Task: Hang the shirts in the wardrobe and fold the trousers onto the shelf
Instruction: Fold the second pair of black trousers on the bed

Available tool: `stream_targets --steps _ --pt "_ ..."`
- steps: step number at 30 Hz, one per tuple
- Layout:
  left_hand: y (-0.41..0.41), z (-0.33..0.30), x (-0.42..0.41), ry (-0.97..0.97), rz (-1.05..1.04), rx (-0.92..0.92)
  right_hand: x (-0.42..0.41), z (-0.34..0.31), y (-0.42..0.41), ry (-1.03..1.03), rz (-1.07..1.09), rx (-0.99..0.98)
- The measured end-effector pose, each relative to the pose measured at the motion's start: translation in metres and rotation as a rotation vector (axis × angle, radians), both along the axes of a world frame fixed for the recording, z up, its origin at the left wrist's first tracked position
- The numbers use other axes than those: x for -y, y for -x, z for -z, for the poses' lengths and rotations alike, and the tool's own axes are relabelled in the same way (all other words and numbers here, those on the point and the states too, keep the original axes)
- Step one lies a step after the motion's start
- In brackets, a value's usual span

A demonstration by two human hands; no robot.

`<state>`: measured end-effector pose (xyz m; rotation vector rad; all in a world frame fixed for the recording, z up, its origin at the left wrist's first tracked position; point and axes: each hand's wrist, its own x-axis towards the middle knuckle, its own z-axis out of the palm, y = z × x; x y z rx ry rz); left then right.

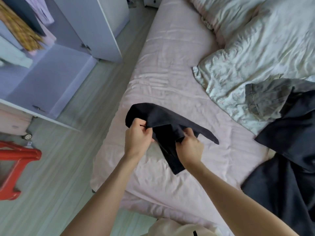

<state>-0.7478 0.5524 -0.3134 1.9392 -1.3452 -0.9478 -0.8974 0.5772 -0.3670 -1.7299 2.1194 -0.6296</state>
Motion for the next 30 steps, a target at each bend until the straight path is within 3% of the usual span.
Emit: stream_targets --steps 4,7,9,10,13,16,21,24,27,30 --pt "0.018 0.001 0.015 -0.07 0.112 0.032 -0.009 -0.009 -0.01 0.192 -0.156 -0.155" --pt "0.013 0.007 0.015 -0.213 0.205 -0.064 -0.016 -0.005 -0.007 0.048 -0.167 -0.047" --pt "0.006 0.012 0.009 -0.262 0.383 -0.068 -0.022 0.005 0.002 -0.133 -0.146 0.039" --pt "0.001 0.015 0.005 -0.219 0.515 0.034 -0.025 0.012 0.007 -0.216 -0.164 0.075" --pt "-0.009 0.027 -0.002 0.073 0.882 0.596 -0.033 0.021 0.021 -0.265 -0.256 0.102" --pt "-0.007 0.038 0.003 0.112 1.033 0.777 -0.036 0.021 0.025 -0.244 -0.286 0.166" --pt "0.002 0.06 0.014 0.035 1.122 0.721 -0.039 0.025 0.032 -0.19 -0.203 0.313" --pt "0.007 0.069 0.015 0.106 1.158 0.691 -0.045 0.029 0.035 -0.12 -0.186 0.367" --pt "0.014 0.069 0.009 0.236 1.058 0.581 -0.05 0.031 0.043 -0.13 -0.122 0.444" --pt "0.023 0.055 0.011 0.207 0.977 0.566 -0.046 0.023 0.055 -0.157 -0.073 0.476"
